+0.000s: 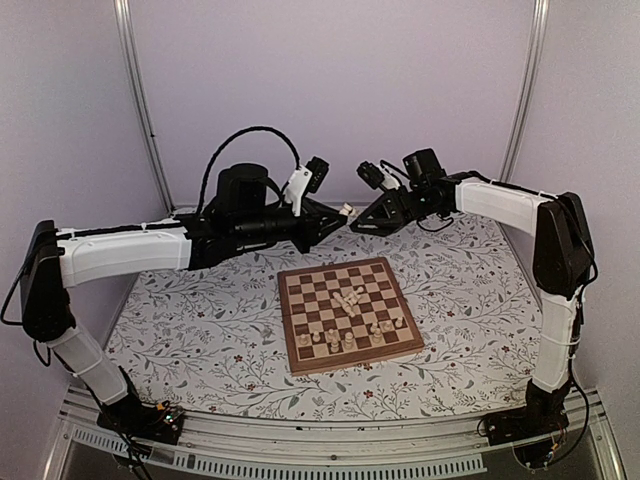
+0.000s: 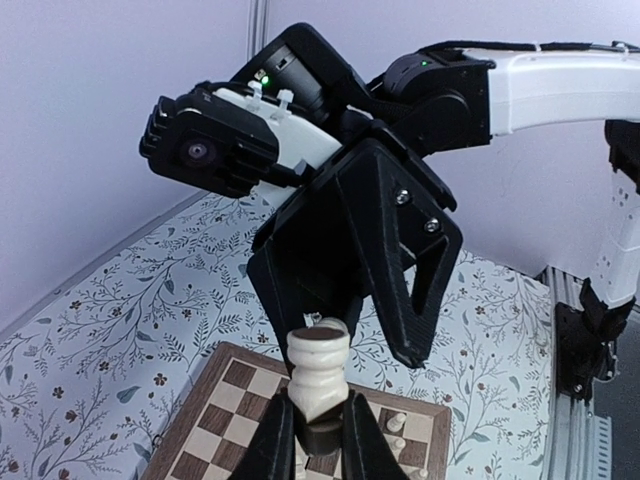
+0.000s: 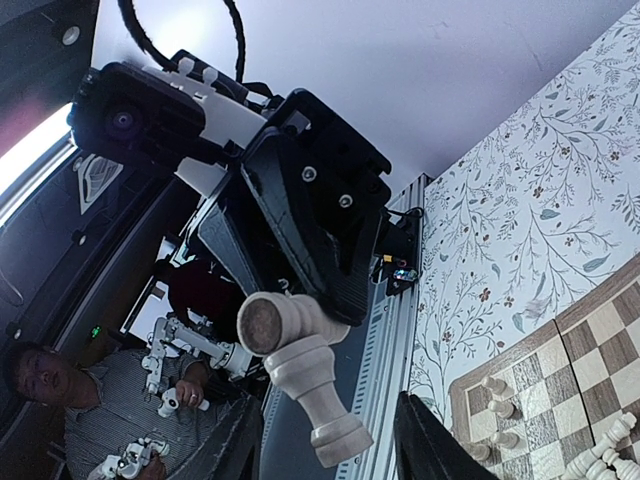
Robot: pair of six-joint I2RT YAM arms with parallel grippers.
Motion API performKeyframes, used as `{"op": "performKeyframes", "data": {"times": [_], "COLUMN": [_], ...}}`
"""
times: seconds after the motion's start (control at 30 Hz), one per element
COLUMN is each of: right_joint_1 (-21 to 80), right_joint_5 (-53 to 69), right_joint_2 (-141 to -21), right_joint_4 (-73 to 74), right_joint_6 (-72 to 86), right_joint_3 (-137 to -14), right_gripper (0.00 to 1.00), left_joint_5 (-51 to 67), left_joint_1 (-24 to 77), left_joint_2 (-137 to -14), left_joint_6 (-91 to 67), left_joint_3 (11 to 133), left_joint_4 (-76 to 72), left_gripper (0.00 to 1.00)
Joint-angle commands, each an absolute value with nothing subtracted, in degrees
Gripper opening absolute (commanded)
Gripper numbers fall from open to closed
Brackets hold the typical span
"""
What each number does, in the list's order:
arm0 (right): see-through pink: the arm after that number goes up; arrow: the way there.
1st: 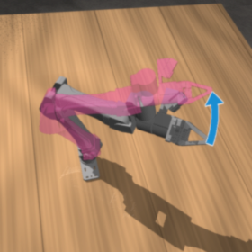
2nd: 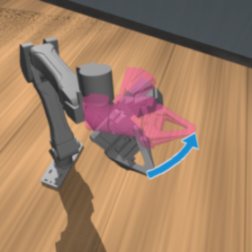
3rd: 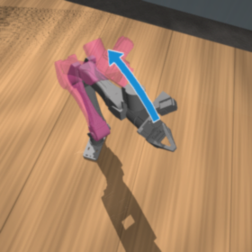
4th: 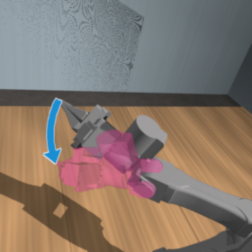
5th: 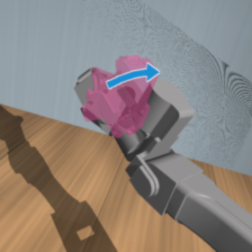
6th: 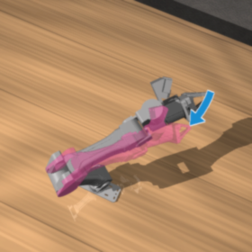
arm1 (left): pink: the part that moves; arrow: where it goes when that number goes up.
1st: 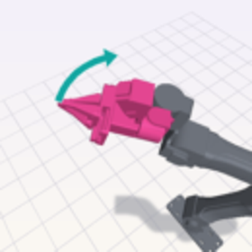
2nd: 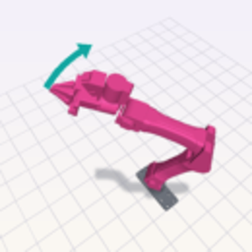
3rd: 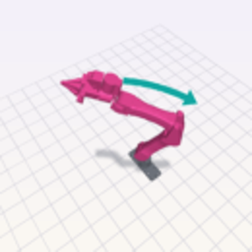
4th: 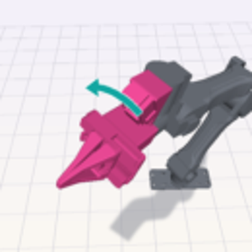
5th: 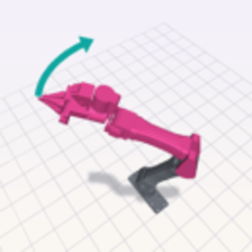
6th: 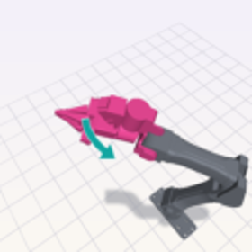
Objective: Set up the chess pieces on the board
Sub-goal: Place the chess piece on the chessboard.
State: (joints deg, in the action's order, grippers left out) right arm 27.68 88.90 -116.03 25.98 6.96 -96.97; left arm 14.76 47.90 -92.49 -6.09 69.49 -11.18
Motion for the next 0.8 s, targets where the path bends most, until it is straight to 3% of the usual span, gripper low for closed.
{"op": "performKeyframes", "data": {"times": [0.0,0.77], "right_joint_1": [27.17,26.06], "right_joint_5": [92.55,92.92], "right_joint_2": [-117.27,-117.22], "right_joint_4": [24.17,22.41], "right_joint_6": [8.14,9.14], "right_joint_3": [-96.94,-96.33], "right_gripper": [0.47,0.13], "left_joint_5": [15.86,16.02], "left_joint_1": [48.43,48.43], "left_joint_2": [-92.55,-93.52], "left_joint_6": [-6.41,-6.02], "left_joint_3": [69.99,68.96], "left_joint_4": [-12.26,-11.04], "left_gripper": [0.0,0.0]}}
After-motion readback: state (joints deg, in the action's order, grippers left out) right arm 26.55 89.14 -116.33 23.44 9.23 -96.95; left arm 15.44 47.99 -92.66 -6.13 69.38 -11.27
